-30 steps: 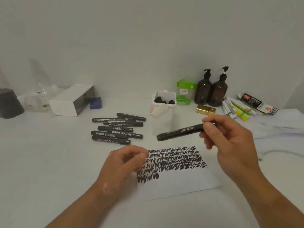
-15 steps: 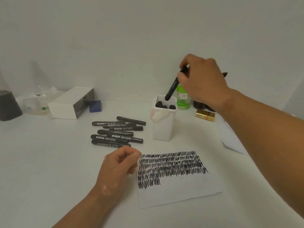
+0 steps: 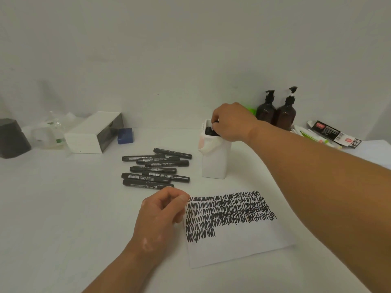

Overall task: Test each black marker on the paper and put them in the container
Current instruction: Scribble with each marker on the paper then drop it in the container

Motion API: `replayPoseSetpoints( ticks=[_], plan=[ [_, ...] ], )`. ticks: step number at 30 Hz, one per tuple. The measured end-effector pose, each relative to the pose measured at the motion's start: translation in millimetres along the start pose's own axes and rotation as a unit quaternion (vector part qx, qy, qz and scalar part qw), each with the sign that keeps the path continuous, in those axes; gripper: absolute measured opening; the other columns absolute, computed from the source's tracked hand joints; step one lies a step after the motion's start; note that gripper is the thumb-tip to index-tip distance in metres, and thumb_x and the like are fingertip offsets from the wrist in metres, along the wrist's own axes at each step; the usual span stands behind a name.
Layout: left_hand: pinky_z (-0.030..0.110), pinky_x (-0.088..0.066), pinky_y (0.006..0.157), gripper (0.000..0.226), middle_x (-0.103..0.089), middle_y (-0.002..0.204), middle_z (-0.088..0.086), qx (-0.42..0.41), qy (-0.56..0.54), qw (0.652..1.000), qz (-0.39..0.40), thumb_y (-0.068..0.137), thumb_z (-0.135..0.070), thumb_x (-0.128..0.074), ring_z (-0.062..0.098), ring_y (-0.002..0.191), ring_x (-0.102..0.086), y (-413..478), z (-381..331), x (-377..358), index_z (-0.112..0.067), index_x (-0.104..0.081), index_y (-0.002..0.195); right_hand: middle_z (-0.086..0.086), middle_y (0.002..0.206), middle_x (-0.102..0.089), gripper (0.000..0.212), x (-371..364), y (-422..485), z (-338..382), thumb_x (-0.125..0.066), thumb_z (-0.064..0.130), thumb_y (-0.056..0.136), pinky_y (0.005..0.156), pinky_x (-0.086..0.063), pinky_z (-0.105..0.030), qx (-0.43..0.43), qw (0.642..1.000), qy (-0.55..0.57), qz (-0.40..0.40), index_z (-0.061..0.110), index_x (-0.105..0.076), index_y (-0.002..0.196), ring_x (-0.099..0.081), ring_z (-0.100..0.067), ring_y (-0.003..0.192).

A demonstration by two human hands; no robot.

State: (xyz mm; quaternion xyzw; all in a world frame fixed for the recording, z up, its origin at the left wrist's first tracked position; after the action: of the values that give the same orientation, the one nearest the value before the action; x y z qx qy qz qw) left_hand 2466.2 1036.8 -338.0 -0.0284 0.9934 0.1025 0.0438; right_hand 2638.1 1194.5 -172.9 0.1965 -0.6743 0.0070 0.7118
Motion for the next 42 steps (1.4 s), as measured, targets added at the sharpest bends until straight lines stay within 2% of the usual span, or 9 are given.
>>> replayPoseSetpoints(
  ticks=[9, 15, 19, 22, 26, 32, 36, 39, 42],
  plan=[
    [0.037, -0.043, 0.063, 0.034, -0.055, 0.061, 0.005, 0.008, -0.004, 1.0, 0.0, 0.07, -0.045, -0.073, 0.019, 0.06, -0.05, -1, -2, -1, -0.012, -0.072, 0.08, -0.01, 0.089, -0.062, 0.028, -14, 3, -5, -0.042, 0.024, 0.1, 0.069, -0.042, -0.035, -0.024, 0.999, 0.01, 0.044, 0.013, -0.054, 0.077, -0.058, -0.034, 0.089],
    [0.038, -0.042, 0.064, 0.033, -0.054, 0.06, 0.005, 0.01, -0.014, 1.0, -0.003, 0.068, -0.043, -0.074, 0.019, 0.059, -0.048, -2, -4, -1, -0.011, -0.072, 0.078, 0.0, 0.089, -0.075, 0.027, 28, -25, -22, -0.052, 0.034, 0.098, 0.082, -0.053, -0.035, -0.04, 0.975, 0.14, -0.167, 0.019, -0.074, 0.091, -0.065, -0.025, 0.087],
    [0.038, -0.042, 0.064, 0.036, -0.055, 0.062, 0.006, 0.011, -0.004, 1.0, 0.0, 0.068, -0.045, -0.073, 0.02, 0.06, -0.049, -2, -5, -3, -0.011, -0.073, 0.08, 0.008, 0.063, -0.065, 0.02, 26, -89, -35, -0.065, 0.033, 0.091, 0.064, -0.042, -0.029, -0.057, 0.932, 0.263, -0.241, 0.024, -0.065, 0.073, -0.058, -0.007, 0.06],
    [0.039, -0.042, 0.064, 0.037, -0.055, 0.062, 0.006, 0.011, 0.002, 1.0, 0.002, 0.068, -0.045, -0.074, 0.02, 0.06, -0.049, -3, -5, -3, -0.011, -0.072, 0.081, 0.004, 0.063, -0.068, 0.019, -12, -142, -39, -0.072, 0.032, 0.089, 0.061, -0.047, -0.029, -0.081, 0.928, 0.324, -0.164, 0.023, -0.069, 0.072, -0.06, -0.012, 0.058],
    [0.037, -0.041, 0.064, 0.038, -0.055, 0.059, 0.005, 0.004, 0.025, 1.0, 0.007, 0.069, -0.046, -0.073, 0.018, 0.059, -0.048, -4, -7, -4, -0.011, -0.072, 0.082, 0.018, 0.058, -0.065, 0.018, -62, -195, -33, -0.077, 0.029, 0.084, 0.054, -0.041, -0.013, -0.093, 0.931, 0.35, -0.049, 0.031, -0.07, 0.067, -0.051, 0.0, 0.049],
    [0.021, -0.044, 0.06, 0.028, -0.06, 0.06, -0.009, -0.009, 0.129, 0.991, 0.028, 0.071, -0.046, -0.068, 0.009, 0.058, -0.051, -14, -17, -12, -0.019, -0.072, 0.079, 0.014, 0.059, -0.061, 0.016, -71, -217, -27, -0.076, 0.029, 0.084, 0.057, -0.04, -0.013, -0.079, 0.92, 0.376, -0.077, 0.03, -0.07, 0.07, -0.049, -0.004, 0.053],
    [0.011, -0.044, 0.062, 0.007, -0.068, 0.071, -0.015, -0.052, 0.29, 0.955, -0.037, 0.077, -0.036, -0.067, 0.001, 0.063, -0.059, -12, -24, -7, -0.033, -0.072, 0.081, 0.014, 0.062, -0.063, 0.018, -70, -218, -24, -0.077, 0.028, 0.084, 0.058, -0.039, -0.012, -0.067, 0.921, 0.373, -0.085, 0.032, -0.069, 0.069, -0.052, -0.005, 0.056],
    [0.022, -0.051, 0.08, 0.021, -0.07, 0.092, -0.015, -0.144, 0.478, 0.864, -0.062, 0.087, -0.01, -0.067, 0.006, 0.078, -0.06, 4, -36, 7, -0.025, -0.074, 0.1, 0.015, 0.061, -0.063, 0.017, -69, -219, -28, -0.078, 0.029, 0.084, 0.059, -0.04, -0.011, -0.064, 0.918, 0.381, -0.093, 0.033, -0.07, 0.069, -0.053, -0.004, 0.058],
    [0.04, -0.048, 0.094, 0.037, -0.069, 0.116, 0.005, -0.147, 0.624, 0.767, -0.03, 0.087, 0.0, -0.062, 0.029, 0.106, -0.059, 25, -32, 24, -0.012, -0.07, 0.121, 0.014, 0.063, -0.065, 0.017, -68, -219, -33, -0.078, 0.029, 0.083, 0.059, -0.042, -0.012, -0.075, 0.908, 0.401, -0.099, 0.031, -0.071, 0.068, -0.053, -0.004, 0.057]
  ],
)
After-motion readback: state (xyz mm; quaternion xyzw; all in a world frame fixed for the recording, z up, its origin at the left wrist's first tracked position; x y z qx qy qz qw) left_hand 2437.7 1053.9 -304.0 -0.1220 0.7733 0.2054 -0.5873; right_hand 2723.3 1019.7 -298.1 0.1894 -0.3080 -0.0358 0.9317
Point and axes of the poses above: each hand's wrist, its own y-axis towards the middle knuckle, its own x-axis out of the back of the hand, z = x × y, the point moved 7 cm from there along y, towards the middle knuckle
